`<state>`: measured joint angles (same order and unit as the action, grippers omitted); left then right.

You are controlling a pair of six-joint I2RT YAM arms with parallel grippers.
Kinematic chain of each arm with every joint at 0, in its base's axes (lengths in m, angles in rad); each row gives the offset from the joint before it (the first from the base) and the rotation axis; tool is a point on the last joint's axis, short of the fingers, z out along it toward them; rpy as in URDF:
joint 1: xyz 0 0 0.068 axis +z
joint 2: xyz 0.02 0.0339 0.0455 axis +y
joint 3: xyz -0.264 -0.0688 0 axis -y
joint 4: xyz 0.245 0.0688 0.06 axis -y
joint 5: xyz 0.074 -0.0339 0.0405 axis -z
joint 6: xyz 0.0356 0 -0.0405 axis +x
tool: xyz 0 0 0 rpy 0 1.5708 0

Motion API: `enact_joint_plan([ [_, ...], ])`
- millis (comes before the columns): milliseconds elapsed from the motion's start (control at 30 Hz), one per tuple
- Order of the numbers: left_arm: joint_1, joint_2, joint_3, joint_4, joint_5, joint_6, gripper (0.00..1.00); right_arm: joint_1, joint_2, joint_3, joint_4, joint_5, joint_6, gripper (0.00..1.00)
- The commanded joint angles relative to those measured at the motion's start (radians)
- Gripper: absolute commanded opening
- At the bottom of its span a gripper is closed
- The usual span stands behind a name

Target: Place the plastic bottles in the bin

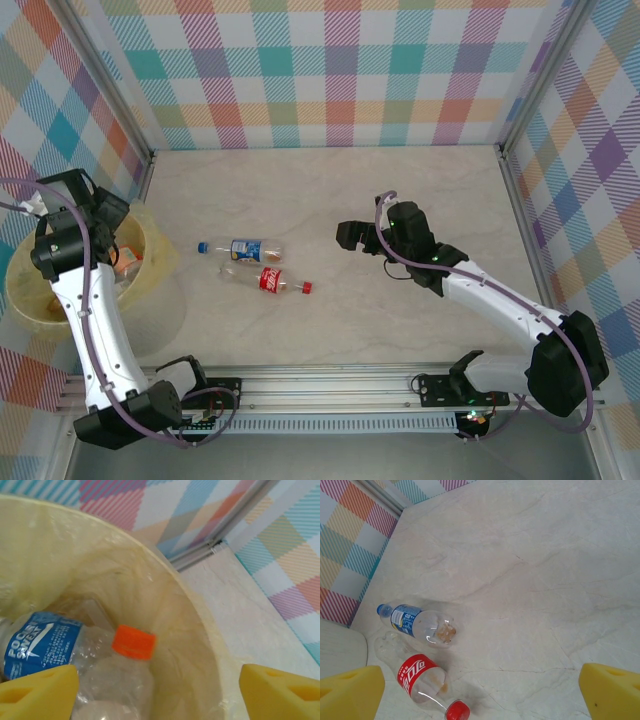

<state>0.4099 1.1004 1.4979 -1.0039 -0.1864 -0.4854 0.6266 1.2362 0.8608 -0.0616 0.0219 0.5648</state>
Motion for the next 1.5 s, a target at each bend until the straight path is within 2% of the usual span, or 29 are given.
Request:
enact_joint_plan([
  [0,0.013,-0.007,0.052,-0.018,0.079,-0.025,0.88,-0.007,-0.002,0.027,-0.005,0.007,-0.002,1.0],
  [267,-0.018,-0.019,0.074,-0.004,0.153,-0.044,0.91,-0.007,0.008,0.026,0.0,0.001,0.009,1.0],
  [467,-0.112,-0.008,0.111,-0.01,0.095,-0.052,0.94,-0.007,0.006,0.024,-0.004,0.001,0.009,1.0],
  [667,-0.212,0.005,0.119,0.008,0.098,-0.095,0.95,-0.007,-0.007,0.009,-0.004,0.011,0.004,1.0],
  [733,-0.286,0.008,0.115,0.038,0.102,-0.122,0.96,-0.007,-0.009,0.004,-0.002,0.015,0.004,1.0],
  [800,-0.404,0.021,0.117,0.063,0.05,-0.139,0.96,-0.007,-0.008,0.003,-0.001,0.017,0.006,1.0],
  [967,-0.747,0.059,0.07,0.171,-0.181,-0.185,0.98,-0.007,-0.014,0.003,-0.004,0.018,0.008,1.0],
  [1133,-0.95,0.135,-0.006,0.227,-0.287,-0.267,1.0,-0.007,-0.038,-0.013,-0.017,0.048,0.006,1.0],
  [1233,-1.015,0.155,-0.103,0.284,-0.309,-0.344,1.0,-0.007,-0.049,-0.023,-0.027,0.065,-0.001,1.0],
  [1467,-1.032,0.192,-0.304,0.24,-0.313,-0.63,1.0,-0.007,-0.053,-0.028,-0.043,0.088,-0.018,1.0],
])
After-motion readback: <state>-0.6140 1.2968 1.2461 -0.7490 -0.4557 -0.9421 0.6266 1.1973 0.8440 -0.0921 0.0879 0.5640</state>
